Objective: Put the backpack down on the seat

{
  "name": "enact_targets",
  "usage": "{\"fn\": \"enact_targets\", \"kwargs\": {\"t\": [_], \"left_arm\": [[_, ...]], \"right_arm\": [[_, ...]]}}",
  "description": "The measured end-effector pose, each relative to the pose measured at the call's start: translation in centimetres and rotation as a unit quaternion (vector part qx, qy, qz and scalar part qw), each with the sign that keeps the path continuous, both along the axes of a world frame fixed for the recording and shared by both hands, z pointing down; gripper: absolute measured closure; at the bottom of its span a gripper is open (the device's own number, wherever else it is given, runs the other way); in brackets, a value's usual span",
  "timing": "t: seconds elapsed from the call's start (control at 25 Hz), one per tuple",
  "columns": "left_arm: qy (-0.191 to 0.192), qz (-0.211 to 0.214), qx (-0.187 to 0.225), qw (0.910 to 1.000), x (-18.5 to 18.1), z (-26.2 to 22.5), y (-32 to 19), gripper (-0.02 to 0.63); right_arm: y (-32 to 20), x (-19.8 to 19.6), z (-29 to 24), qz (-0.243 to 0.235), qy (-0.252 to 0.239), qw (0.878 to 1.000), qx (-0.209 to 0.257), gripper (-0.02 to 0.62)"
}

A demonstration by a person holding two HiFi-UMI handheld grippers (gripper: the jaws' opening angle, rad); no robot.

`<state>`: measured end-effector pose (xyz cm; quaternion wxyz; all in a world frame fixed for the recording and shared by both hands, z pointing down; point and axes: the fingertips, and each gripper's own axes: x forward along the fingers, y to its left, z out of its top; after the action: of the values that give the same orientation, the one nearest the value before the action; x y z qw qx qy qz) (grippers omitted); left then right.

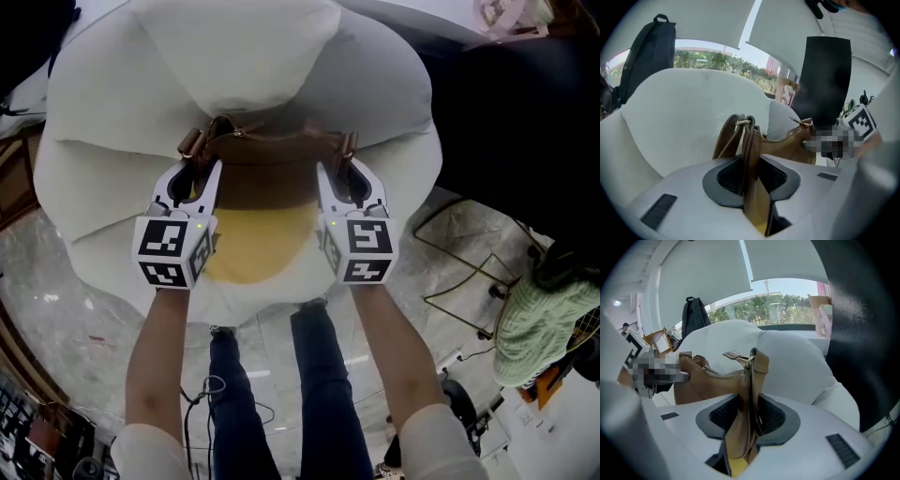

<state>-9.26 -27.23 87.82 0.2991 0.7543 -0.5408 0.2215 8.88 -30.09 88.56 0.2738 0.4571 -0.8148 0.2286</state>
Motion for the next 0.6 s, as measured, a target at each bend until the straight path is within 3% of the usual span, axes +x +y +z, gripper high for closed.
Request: {"fn": "enact_targets", "kwargs": {"t": [0.6], "left_arm": [[0.016,-0.021,-0.037,0.9990,-1.4,2.9,-3.6,0.478]], "right_arm": [[-3.2,-0.5,1.7,-0.017,0.005,1.000,-0.015,0.423]]}}
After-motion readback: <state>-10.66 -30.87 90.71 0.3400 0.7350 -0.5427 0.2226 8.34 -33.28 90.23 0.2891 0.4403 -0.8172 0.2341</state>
